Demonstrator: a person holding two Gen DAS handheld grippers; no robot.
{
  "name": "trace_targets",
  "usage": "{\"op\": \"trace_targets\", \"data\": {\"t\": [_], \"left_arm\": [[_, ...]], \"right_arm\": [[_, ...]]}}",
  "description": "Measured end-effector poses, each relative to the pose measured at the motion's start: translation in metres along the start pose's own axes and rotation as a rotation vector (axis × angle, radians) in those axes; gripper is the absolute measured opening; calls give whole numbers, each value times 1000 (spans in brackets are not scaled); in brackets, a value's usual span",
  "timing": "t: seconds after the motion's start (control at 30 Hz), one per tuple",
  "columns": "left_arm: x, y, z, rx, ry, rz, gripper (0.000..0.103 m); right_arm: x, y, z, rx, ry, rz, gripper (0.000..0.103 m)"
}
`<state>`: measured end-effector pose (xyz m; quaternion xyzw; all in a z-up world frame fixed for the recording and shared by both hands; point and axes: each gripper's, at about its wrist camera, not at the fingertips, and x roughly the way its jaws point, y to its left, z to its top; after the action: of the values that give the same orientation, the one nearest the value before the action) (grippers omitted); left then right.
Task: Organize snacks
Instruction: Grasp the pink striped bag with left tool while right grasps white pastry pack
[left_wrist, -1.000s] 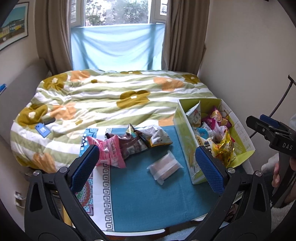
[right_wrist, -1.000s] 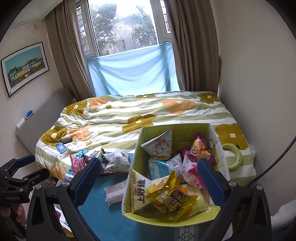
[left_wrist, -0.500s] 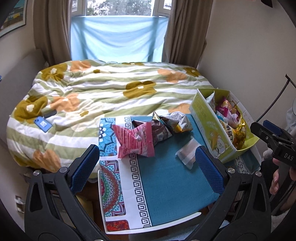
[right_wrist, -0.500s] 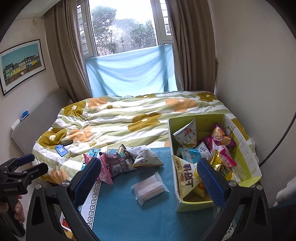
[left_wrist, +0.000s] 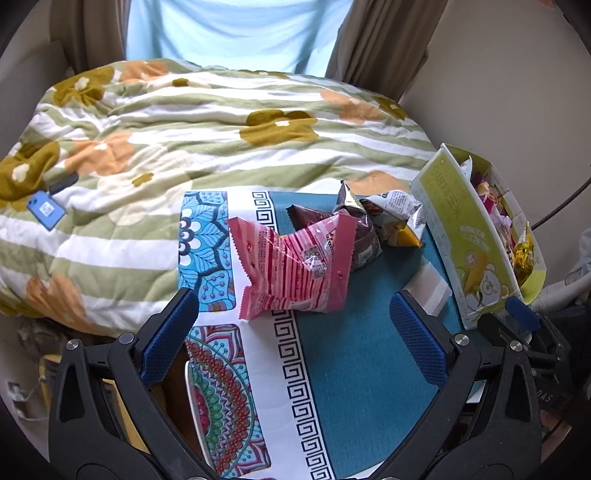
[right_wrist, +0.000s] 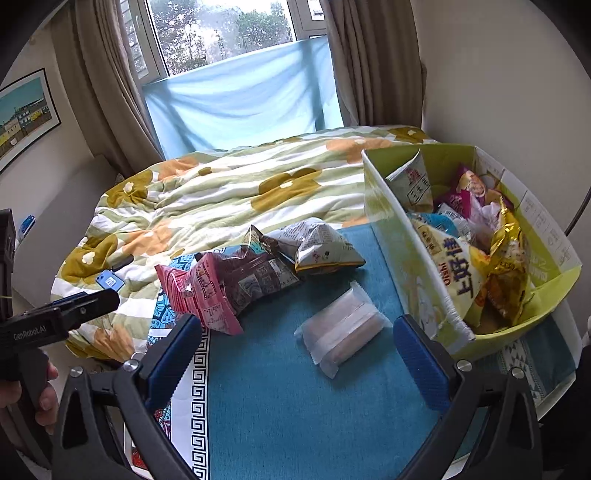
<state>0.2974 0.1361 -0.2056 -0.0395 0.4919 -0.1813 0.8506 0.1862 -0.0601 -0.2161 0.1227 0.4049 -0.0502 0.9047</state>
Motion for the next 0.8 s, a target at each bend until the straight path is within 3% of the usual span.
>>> {"op": "trace_targets", "data": {"t": [0.3, 0.57, 0.6, 0.7, 0.8], "left_arm": [[96, 12, 9, 41, 109, -34, 102], [131, 18, 13, 38, 124, -125, 102], [133, 17, 13, 40, 122, -136, 101], [136, 14, 11, 66, 137, -160, 77], [134, 12, 8, 69, 132, -160, 75]], "right_arm": [[79, -14, -21, 118, 94, -63, 103], [110, -28, -29, 204, 118, -121, 103], [112, -30, -30, 212, 124, -132, 103], [116, -35, -31, 247, 129, -141, 103], [121, -38, -30, 265, 136, -142, 103]]}}
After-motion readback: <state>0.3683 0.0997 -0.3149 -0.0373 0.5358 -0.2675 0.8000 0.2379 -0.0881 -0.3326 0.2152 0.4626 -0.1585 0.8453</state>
